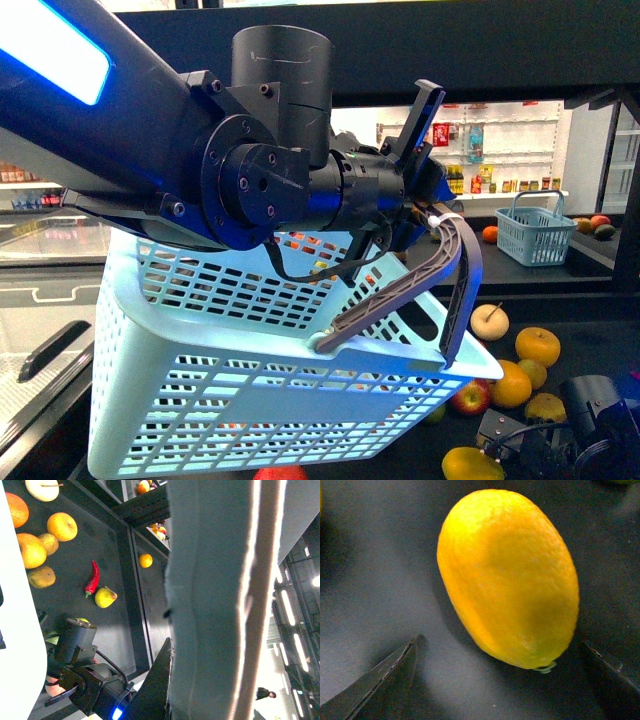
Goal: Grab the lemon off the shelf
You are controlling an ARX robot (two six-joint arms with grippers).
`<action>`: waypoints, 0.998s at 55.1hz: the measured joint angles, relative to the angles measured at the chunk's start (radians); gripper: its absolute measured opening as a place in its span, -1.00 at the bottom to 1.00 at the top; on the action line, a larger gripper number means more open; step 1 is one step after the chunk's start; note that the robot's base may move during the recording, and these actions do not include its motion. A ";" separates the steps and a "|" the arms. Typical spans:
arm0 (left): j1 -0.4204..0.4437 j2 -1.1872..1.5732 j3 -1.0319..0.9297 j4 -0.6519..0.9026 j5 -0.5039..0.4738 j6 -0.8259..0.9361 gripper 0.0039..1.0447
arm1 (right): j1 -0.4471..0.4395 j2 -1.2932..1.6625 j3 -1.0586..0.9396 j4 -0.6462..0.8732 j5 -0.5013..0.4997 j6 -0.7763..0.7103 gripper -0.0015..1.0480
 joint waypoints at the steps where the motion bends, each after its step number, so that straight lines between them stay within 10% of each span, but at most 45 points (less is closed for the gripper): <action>1: 0.000 0.000 0.000 0.000 0.000 0.000 -0.88 | 0.000 0.003 0.004 0.005 -0.002 0.001 0.85; 55: 0.000 0.000 0.000 0.000 0.000 0.000 -0.88 | 0.007 -0.222 -0.067 -0.198 -0.005 0.264 0.85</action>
